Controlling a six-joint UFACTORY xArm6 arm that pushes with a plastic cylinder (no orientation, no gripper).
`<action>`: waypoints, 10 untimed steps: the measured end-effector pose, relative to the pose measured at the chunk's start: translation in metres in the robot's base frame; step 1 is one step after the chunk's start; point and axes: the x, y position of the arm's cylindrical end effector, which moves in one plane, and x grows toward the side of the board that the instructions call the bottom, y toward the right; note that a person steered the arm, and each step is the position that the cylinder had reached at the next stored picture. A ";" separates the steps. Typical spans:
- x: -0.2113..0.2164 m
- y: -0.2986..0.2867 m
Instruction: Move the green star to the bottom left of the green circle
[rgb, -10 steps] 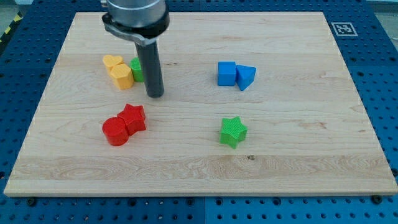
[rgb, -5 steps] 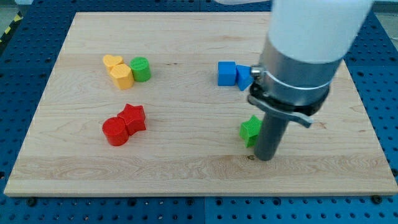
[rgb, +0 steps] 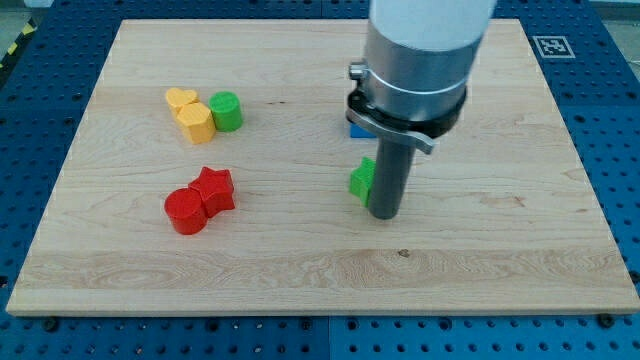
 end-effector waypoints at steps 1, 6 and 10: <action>-0.015 -0.015; -0.038 0.035; -0.064 -0.026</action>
